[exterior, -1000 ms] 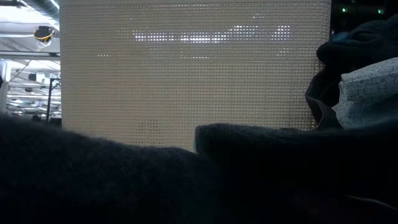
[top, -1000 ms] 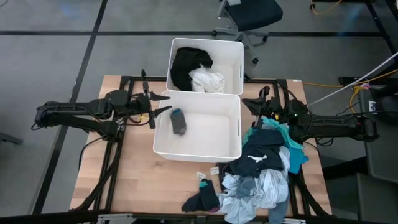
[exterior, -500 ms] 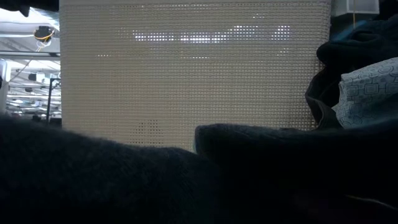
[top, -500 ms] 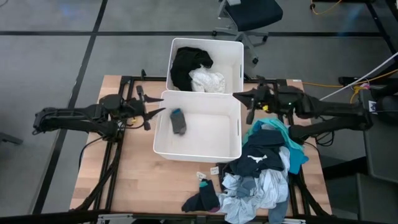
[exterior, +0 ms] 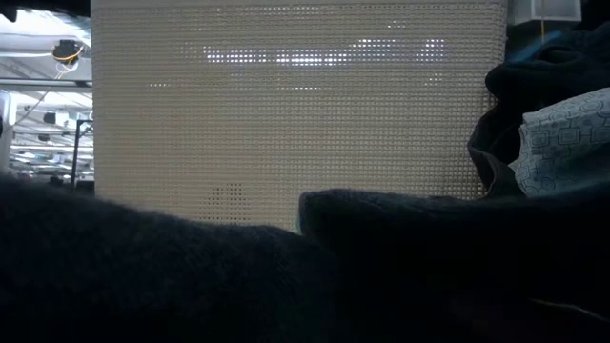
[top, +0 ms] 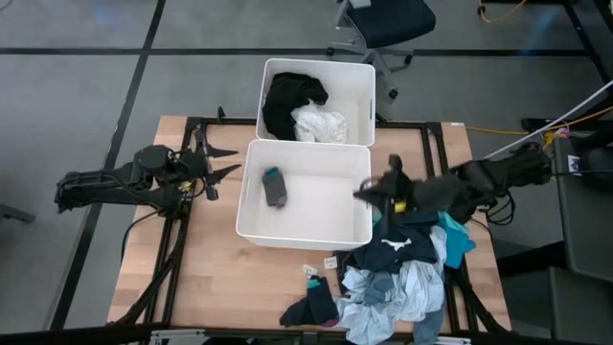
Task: Sort clothes
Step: Put the gray shorts into the bottom white bin
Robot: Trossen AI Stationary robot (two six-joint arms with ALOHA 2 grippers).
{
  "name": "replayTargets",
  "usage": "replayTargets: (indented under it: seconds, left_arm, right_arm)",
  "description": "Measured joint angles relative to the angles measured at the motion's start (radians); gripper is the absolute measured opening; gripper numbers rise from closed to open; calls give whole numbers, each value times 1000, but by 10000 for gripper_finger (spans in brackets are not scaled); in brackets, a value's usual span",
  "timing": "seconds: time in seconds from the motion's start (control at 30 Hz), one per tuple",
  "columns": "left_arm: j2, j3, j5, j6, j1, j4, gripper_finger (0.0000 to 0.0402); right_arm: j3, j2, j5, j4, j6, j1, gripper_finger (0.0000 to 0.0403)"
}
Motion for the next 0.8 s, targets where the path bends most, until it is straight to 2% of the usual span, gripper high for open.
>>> replayTargets:
  seconds: [0.23,0.47,0.6,0.8]
  left_arm:
    - [-16,0,0,-2,0,-15,150]
    - [-15,0,0,-9,-1,41,150]
    - [-15,0,0,0,-1,39,150]
    - [-15,0,0,20,0,39,150]
  right_arm:
    - [85,86,67,-305,454,179,17]
    - [85,140,-61,-609,915,235,17]
    - [85,164,-126,-713,1053,235,17]
    - [85,199,-124,-813,1088,223,17]
